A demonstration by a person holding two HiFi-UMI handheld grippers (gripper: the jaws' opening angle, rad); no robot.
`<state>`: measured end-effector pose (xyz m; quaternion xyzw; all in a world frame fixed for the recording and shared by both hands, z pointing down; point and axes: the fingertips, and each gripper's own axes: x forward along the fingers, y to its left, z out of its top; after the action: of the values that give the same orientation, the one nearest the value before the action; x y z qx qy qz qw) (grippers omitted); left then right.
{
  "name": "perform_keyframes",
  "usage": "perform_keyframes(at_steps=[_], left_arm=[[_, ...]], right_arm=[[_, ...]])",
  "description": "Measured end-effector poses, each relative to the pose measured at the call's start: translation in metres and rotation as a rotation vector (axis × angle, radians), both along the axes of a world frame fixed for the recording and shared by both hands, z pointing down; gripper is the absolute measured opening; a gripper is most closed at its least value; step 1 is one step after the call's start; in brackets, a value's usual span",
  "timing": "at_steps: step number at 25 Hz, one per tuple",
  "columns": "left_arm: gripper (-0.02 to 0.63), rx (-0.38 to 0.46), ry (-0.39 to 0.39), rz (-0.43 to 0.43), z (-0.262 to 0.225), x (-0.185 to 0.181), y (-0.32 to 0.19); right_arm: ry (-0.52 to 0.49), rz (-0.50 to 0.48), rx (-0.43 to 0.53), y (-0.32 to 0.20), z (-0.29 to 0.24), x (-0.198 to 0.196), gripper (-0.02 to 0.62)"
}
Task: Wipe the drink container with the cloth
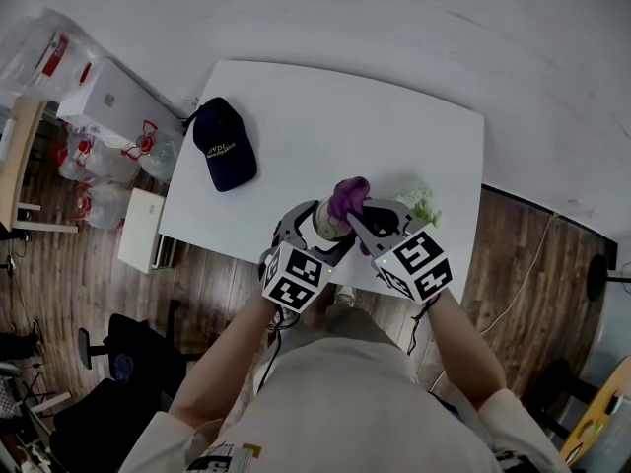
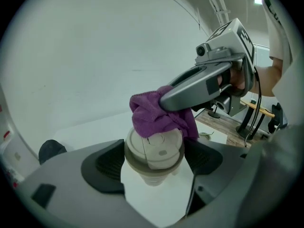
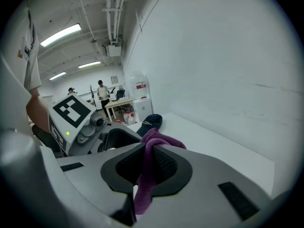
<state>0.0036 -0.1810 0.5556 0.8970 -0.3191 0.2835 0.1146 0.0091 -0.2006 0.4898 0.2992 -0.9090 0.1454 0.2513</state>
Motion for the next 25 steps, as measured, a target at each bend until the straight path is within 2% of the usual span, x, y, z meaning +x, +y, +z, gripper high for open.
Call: perform_keyframes(at_steps=[9, 13, 17, 19, 25], left_arm=[[0.405, 0.014, 0.0, 0.016, 0.001, -0.001, -0.001], [0.405, 0.005, -0.014, 0.018, 0.002, -0.002, -0.001], [0.405, -0.005, -0.022, 0.018, 0.003, -0.003, -0.001], [0.405, 0.001, -0.026, 0.025, 0.003, -0.003, 0.0], [0.405, -0.001, -0.02, 0.028, 0.001, -0.001, 0.0]], right_arm=[[0.031, -0.053, -0.039, -0.009, 0.017, -0.023, 0.054], [0.089, -0.118, -0.016, -0.001, 0.017, -0.037, 0.052], [0.105, -0.222, -0.041, 0.026, 0.014, -0.052, 0.052], [0.102, -0.253, -0.068, 0.038, 0.016, -0.05, 0.051], [0.098, -0.229, -0.118, 0.047, 0.019, -0.02, 0.051]])
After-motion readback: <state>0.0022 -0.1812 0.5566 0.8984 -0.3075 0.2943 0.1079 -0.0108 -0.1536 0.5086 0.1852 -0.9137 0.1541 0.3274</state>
